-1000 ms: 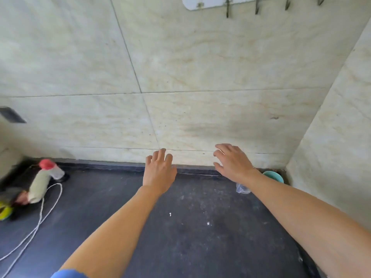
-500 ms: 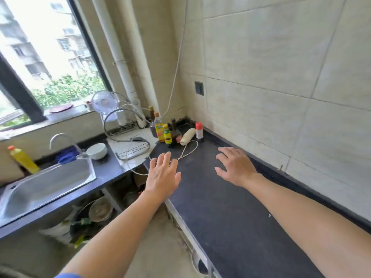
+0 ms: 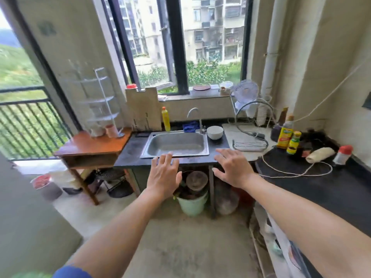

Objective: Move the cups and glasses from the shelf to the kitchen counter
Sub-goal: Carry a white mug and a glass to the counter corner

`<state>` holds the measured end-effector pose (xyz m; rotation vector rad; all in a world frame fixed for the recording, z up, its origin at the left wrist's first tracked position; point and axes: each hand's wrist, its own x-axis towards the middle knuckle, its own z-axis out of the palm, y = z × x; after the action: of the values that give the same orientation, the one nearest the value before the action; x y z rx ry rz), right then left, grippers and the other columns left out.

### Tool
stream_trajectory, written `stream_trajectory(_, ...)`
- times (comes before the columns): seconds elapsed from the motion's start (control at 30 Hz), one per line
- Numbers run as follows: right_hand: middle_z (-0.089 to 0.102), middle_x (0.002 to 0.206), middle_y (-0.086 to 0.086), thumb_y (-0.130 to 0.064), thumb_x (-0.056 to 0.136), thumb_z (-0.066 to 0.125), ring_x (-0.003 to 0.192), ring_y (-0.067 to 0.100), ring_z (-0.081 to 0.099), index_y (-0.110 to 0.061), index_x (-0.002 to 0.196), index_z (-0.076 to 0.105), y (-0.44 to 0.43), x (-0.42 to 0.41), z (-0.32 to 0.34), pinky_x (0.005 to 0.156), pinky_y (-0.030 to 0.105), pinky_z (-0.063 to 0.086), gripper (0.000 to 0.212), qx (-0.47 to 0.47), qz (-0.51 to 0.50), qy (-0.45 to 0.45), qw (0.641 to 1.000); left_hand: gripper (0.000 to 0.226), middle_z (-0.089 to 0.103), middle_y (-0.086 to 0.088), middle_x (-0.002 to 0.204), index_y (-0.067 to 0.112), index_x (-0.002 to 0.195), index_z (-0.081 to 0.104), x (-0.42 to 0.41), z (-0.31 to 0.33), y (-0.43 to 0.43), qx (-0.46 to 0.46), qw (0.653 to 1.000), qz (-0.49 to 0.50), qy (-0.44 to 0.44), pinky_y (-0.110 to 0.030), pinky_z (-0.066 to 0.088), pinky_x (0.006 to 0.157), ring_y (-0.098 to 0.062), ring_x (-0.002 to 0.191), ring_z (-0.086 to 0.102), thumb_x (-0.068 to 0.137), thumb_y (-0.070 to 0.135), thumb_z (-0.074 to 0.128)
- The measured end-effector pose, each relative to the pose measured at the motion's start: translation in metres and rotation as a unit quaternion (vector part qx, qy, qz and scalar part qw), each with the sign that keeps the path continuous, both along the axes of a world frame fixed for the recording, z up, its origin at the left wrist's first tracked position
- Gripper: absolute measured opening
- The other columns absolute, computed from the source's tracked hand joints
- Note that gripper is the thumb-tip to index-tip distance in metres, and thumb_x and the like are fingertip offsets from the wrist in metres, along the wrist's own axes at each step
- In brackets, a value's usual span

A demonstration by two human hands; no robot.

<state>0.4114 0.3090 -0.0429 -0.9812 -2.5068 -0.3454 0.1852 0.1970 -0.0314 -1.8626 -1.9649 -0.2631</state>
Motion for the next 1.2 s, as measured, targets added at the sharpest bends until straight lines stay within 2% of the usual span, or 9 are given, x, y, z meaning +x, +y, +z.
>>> stream_trajectory(0.27, 0.061, 0.123, 0.015, -0.041, 0.078, 0.065, 0.107, 0.032, 0.06, -0.011, 0.105, 0.065, -0.007, -0.194, 0.013, 0.086, 0.043, 0.05, 0.039, 0.032, 0.183, -0.001, 0.983, 0.04, 0.046, -0.013, 0.135, 0.014, 0.114, 0.056, -0.145, -0.005, -0.063, -0.006, 0.984, 0.179, -0.015, -0.045, 0.035, 0.098, -0.029, 0.124, 0.042, 0.084, 0.04, 0.057)
stream_trajectory(0.47, 0.058, 0.126, 0.014, -0.041, 0.08, 0.063, 0.11, 0.031, 0.057, -0.011, 0.108, 0.063, 0.01, -0.315, 0.005, 0.089, 0.044, 0.048, 0.04, 0.016, 0.287, -0.003, 0.958, 0.03, 0.051, -0.011, 0.126, 0.014, 0.102, 0.057, -0.228, -0.007, -0.072, 0.003, 0.961, 0.276, -0.033, -0.043, 0.036, 0.093, -0.03, 0.116, 0.046, 0.082, 0.036, 0.057)
stream_trajectory(0.57, 0.057, 0.127, 0.013, -0.041, 0.082, 0.061, 0.111, 0.03, 0.056, -0.011, 0.109, 0.063, 0.03, -0.367, 0.007, 0.09, 0.045, 0.047, 0.041, 0.021, 0.316, -0.009, 0.948, 0.031, 0.052, -0.009, 0.122, 0.015, 0.105, 0.057, -0.264, -0.004, -0.061, 0.01, 0.949, 0.313, -0.037, -0.041, 0.035, 0.094, -0.028, 0.114, 0.047, 0.084, 0.037, 0.054)
stream_trajectory(0.9, 0.057, 0.127, 0.013, -0.042, 0.083, 0.059, 0.109, 0.03, 0.056, -0.012, 0.108, 0.061, 0.069, -0.531, 0.008, 0.09, 0.045, 0.046, 0.039, 0.006, 0.357, -0.007, 0.934, 0.034, 0.053, -0.006, 0.117, 0.015, 0.107, 0.057, -0.39, -0.007, -0.046, 0.019, 0.928, 0.368, -0.056, -0.041, 0.037, 0.092, -0.027, 0.109, 0.049, 0.084, 0.039, 0.053)
stream_trajectory(1.2, 0.058, 0.126, 0.012, -0.042, 0.084, 0.056, 0.108, 0.029, 0.057, -0.013, 0.109, 0.062, 0.094, -0.693, -0.005, 0.089, 0.042, 0.046, 0.04, -0.013, 0.313, 0.007, 0.95, 0.031, 0.047, -0.008, 0.13, 0.016, 0.111, 0.055, -0.569, 0.002, -0.013, 0.018, 0.94, 0.335, -0.067, -0.041, 0.03, 0.101, -0.026, 0.12, 0.042, 0.087, 0.036, 0.049)
